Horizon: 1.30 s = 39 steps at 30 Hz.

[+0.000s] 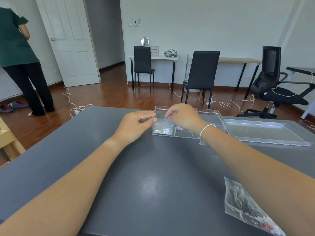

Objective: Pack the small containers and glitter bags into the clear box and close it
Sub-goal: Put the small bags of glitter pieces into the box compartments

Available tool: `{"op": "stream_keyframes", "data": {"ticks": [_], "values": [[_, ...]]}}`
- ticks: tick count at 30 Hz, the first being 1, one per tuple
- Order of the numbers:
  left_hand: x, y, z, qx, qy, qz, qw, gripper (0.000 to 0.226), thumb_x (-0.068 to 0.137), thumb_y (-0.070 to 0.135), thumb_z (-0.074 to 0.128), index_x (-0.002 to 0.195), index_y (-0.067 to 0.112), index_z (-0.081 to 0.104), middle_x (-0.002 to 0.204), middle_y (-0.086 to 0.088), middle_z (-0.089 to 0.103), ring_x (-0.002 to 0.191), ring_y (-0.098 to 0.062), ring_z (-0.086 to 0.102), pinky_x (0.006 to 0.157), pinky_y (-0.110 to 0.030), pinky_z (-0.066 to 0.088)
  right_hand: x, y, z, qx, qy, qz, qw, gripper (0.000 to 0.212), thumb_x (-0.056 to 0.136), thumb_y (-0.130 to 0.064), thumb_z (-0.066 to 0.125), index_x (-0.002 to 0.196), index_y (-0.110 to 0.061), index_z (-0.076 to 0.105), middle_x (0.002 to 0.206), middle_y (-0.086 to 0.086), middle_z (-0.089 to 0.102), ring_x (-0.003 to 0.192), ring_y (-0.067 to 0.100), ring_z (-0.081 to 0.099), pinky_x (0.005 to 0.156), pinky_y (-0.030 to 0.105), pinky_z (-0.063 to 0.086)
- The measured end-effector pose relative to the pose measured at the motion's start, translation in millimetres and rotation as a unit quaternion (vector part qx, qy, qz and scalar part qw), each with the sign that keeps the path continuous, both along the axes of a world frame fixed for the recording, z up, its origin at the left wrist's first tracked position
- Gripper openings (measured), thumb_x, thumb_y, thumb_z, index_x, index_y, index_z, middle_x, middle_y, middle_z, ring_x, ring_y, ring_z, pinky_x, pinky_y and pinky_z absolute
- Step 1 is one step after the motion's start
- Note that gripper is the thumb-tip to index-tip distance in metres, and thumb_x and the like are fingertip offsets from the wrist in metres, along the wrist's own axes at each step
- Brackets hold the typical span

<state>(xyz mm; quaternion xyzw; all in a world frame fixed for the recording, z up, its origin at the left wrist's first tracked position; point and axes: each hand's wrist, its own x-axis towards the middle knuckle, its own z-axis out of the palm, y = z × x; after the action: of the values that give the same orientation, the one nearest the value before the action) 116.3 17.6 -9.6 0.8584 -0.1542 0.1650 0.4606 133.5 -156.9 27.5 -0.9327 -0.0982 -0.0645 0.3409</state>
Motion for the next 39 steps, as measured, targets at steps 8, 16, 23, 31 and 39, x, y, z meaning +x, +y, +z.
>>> {"op": "stream_keyframes", "data": {"ticks": [8, 16, 23, 31, 39], "values": [[-0.1, -0.7, -1.6, -0.003, 0.0, 0.006, 1.0, 0.027, 0.083, 0.029, 0.063, 0.108, 0.021, 0.068, 0.121, 0.006, 0.063, 0.092, 0.004, 0.054, 0.075, 0.007, 0.032, -12.5, -2.8, -0.2, 0.028, -0.057, 0.0, 0.998, 0.024, 0.086, -0.009, 0.047, 0.085, -0.021, 0.068, 0.104, 0.001, 0.066, 0.091, 0.023, 0.062, 0.079, 0.033, 0.05], [-12.9, -8.0, 6.6, -0.014, -0.012, 0.016, 1.0, 0.029, 0.085, 0.029, 0.061, 0.113, 0.025, 0.064, 0.119, 0.017, 0.055, 0.097, -0.006, 0.053, 0.076, 0.003, 0.034, -47.4, -29.8, -6.2, 0.036, -0.174, 0.016, 0.984, 0.021, 0.086, -0.008, 0.052, 0.092, -0.017, 0.069, 0.095, -0.004, 0.065, 0.075, 0.006, 0.045, 0.076, 0.024, 0.036], [-43.2, -34.5, 12.0, 0.018, -0.064, -0.018, 0.998, 0.023, 0.085, 0.024, 0.061, 0.107, 0.024, 0.067, 0.111, 0.014, 0.057, 0.102, -0.005, 0.051, 0.094, -0.011, 0.033, -82.5, -81.3, -15.1, 0.039, -0.173, -0.004, 0.984, 0.017, 0.085, -0.008, 0.057, 0.091, -0.015, 0.07, 0.081, -0.014, 0.057, 0.067, -0.025, 0.044, 0.062, 0.003, 0.034], [-79.5, -79.1, 8.2, 0.032, -0.054, -0.1, 0.993, 0.019, 0.085, 0.023, 0.061, 0.1, 0.029, 0.07, 0.098, 0.029, 0.056, 0.087, 0.017, 0.05, 0.072, 0.003, 0.032, -115.9, -127.2, -24.2, 0.018, -0.117, -0.045, 0.992, 0.015, 0.087, -0.016, 0.056, 0.088, -0.025, 0.067, 0.085, -0.017, 0.056, 0.066, -0.007, 0.046, 0.061, 0.004, 0.032], [-106.5, -113.8, 3.0, 0.136, 0.04, -0.21, 0.967, 0.025, 0.082, 0.037, 0.062, 0.107, 0.038, 0.065, 0.101, 0.019, 0.06, 0.087, -0.004, 0.051, 0.071, -0.004, 0.035, -136.1, -158.5, -30.9, -0.017, -0.058, -0.079, 0.995, 0.016, 0.086, -0.021, 0.055, 0.096, -0.024, 0.067, 0.113, -0.005, 0.061, 0.108, 0.015, 0.051, 0.095, 0.029, 0.039]]}}
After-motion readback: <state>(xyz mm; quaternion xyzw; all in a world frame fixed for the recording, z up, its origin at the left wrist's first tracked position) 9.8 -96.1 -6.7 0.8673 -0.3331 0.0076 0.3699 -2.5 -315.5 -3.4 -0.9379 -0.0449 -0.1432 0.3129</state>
